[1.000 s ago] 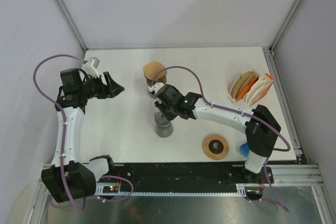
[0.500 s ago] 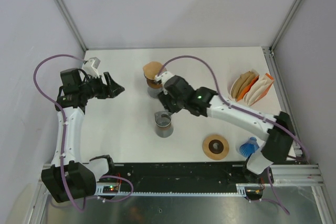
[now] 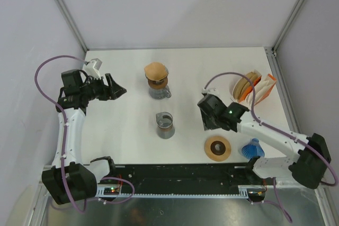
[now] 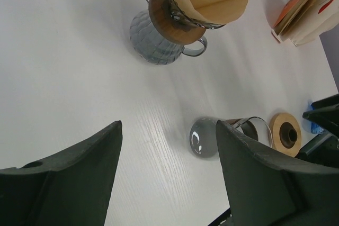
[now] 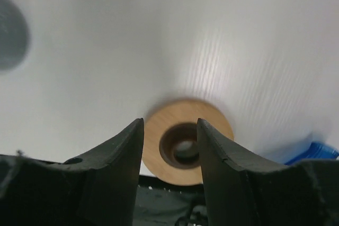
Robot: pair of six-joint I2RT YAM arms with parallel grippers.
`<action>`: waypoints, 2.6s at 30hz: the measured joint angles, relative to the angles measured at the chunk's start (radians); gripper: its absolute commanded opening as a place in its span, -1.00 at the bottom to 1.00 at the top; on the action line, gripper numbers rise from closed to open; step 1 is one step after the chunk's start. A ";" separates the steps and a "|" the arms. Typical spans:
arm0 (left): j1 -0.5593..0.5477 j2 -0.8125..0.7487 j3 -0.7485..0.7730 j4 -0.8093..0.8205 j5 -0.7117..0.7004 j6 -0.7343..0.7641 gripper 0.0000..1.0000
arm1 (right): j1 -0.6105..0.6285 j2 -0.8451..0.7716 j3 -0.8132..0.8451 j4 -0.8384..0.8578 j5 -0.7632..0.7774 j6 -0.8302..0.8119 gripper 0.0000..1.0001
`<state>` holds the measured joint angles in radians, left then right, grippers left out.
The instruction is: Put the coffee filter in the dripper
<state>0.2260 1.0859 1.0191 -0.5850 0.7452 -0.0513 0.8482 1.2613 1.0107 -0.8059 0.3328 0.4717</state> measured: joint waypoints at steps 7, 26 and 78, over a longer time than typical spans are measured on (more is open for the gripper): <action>0.000 0.000 -0.006 0.000 0.003 0.000 0.52 | 0.008 -0.135 -0.212 -0.021 -0.051 0.159 -0.03; 0.000 0.000 -0.006 0.000 0.003 0.000 0.52 | 0.047 -0.027 -0.370 0.112 -0.172 0.257 -0.85; -0.676 0.095 0.237 -0.027 -0.035 0.003 -0.20 | 0.182 -0.080 0.063 0.655 -0.260 -0.223 -1.00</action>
<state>-0.4500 1.1805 1.2560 -0.6117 0.7105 -0.0479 1.0302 1.1809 1.0740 -0.1509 0.0731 0.2489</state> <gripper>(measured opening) 0.398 0.032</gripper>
